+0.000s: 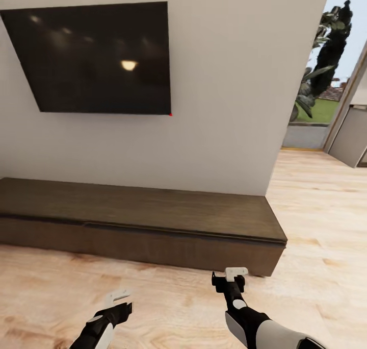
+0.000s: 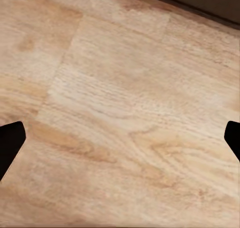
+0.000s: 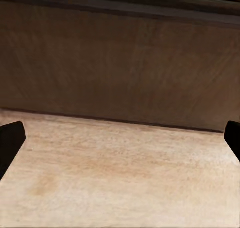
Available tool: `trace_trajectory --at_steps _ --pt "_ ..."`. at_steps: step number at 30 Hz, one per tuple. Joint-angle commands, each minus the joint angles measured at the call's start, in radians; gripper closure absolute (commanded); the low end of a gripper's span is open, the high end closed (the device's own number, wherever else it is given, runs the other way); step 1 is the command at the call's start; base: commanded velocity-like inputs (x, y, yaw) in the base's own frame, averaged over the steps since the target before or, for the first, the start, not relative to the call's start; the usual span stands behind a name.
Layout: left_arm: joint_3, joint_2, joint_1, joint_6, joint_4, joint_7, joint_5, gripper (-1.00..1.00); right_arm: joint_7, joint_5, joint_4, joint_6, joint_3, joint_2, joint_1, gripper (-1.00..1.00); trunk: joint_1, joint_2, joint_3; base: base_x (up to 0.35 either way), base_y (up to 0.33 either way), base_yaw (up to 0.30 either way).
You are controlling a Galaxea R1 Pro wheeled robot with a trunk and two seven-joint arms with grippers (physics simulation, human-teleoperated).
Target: Place each of the two pumpkins and all three candles from the living room inside a cabinet in the living room (use any cabinet), then make sure every cabinet is closed, and position the cauldron so it is next to a table in the living room.
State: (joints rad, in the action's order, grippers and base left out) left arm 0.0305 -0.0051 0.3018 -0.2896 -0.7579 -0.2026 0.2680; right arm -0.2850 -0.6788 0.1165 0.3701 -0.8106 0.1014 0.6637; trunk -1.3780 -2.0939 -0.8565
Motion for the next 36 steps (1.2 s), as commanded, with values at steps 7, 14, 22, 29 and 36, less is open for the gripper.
trace_trajectory --at_steps 7,14,22,29,36 --pt "0.003 0.001 0.0 -0.003 -0.001 -0.009 0.011 -1.0 -0.005 -0.007 0.0 0.004 -0.009 0.0 0.0 -1.0 0.027 0.049 0.021 -0.004 0.0 0.273" --pt "0.002 0.001 0.0 -0.003 -0.001 -0.009 0.01 -1.0 -0.004 -0.006 0.0 0.004 -0.009 0.0 0.0 -1.0 0.054 0.098 0.043 0.0 0.0 0.273" --pt "0.002 0.003 0.0 0.011 0.0 -0.011 0.011 -1.0 -0.004 -0.005 0.0 0.006 -0.009 0.0 0.0 -1.0 0.085 0.154 0.068 0.0 0.0 0.273" --pt "0.002 0.002 0.0 0.012 0.0 -0.012 0.012 -1.0 -0.003 -0.005 0.0 0.007 -0.01 0.0 0.0 -1.0 0.111 0.203 0.094 0.0 0.0 0.273" --pt "-0.013 0.002 0.0 0.012 0.0 -0.011 0.013 -1.0 -0.004 -0.004 0.0 0.007 -0.01 0.0 0.0 -1.0 0.138 0.252 0.12 0.0 0.0 0.273"
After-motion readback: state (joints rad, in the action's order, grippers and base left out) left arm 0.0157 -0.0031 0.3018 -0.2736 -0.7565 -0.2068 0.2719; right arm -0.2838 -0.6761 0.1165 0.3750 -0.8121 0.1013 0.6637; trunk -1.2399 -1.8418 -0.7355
